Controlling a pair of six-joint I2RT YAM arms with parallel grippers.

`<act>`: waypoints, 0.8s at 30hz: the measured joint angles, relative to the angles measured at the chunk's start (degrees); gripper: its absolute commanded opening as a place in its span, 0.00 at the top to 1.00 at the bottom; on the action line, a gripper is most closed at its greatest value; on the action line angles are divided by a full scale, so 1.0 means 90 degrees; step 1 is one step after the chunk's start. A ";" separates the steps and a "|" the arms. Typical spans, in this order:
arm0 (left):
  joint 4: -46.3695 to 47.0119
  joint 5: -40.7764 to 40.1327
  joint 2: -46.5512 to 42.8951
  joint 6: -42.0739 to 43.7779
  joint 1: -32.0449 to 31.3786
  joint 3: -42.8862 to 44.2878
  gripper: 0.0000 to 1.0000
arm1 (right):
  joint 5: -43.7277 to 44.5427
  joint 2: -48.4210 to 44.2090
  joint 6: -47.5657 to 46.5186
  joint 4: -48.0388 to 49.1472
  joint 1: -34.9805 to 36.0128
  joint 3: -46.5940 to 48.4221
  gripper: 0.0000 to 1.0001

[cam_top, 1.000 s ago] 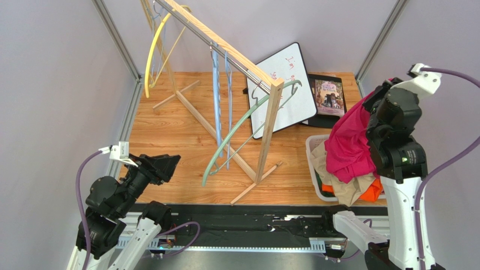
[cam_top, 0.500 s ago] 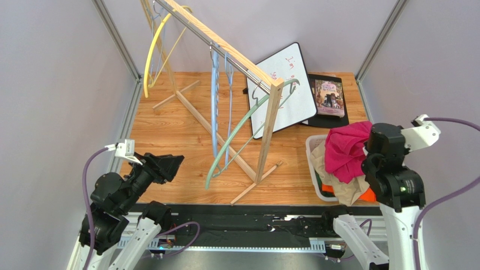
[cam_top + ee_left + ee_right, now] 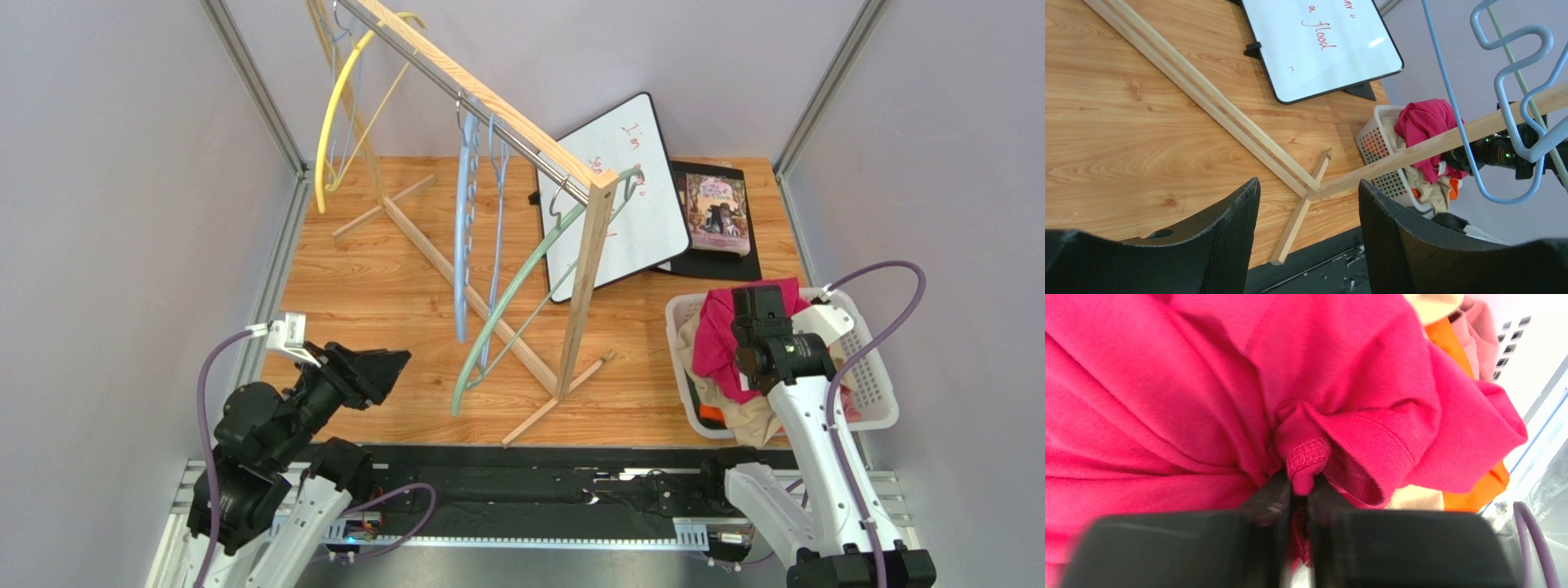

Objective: Remove the t-shirt from the hanger
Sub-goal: Place the tshirt into the basket

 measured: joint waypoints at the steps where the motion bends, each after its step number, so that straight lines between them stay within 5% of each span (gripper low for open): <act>1: -0.0022 0.0000 -0.0070 -0.0034 0.0000 -0.0049 0.35 | -0.0002 -0.0022 0.0104 -0.0017 -0.0024 0.0017 0.29; 3: -0.0056 0.0000 -0.0158 -0.0092 0.0000 -0.0109 0.35 | -0.0019 -0.0107 0.0270 -0.0151 -0.0049 0.0104 0.00; 14: 0.0189 0.0056 -0.0078 -0.0138 0.0000 -0.0231 0.36 | -0.0270 -0.1474 -0.0364 -0.0969 -0.0075 0.1566 0.00; 24: 0.0678 0.0444 0.0083 -0.0515 0.0000 -0.0984 0.35 | -0.4189 -0.1188 -0.2113 0.0075 0.0131 0.1814 0.00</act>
